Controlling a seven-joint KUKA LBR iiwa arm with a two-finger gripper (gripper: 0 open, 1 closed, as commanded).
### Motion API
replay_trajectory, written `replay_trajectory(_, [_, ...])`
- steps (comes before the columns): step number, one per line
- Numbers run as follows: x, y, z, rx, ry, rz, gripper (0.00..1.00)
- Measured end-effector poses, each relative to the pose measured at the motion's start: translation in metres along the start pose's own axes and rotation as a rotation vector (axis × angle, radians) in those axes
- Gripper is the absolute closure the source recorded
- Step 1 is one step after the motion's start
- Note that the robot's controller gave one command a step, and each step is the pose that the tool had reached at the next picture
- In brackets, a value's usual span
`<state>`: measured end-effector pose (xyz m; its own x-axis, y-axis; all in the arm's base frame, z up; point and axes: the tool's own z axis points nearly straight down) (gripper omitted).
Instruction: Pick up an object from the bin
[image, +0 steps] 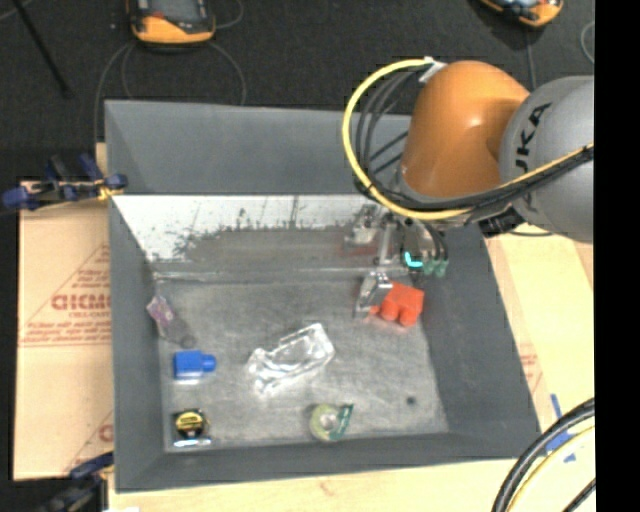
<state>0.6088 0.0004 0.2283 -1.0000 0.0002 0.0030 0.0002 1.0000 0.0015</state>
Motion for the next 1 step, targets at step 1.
replay_trajectory(1, [0.0324, 0.019, 0.1154, 0.003, 0.001, -0.271, 0.0])
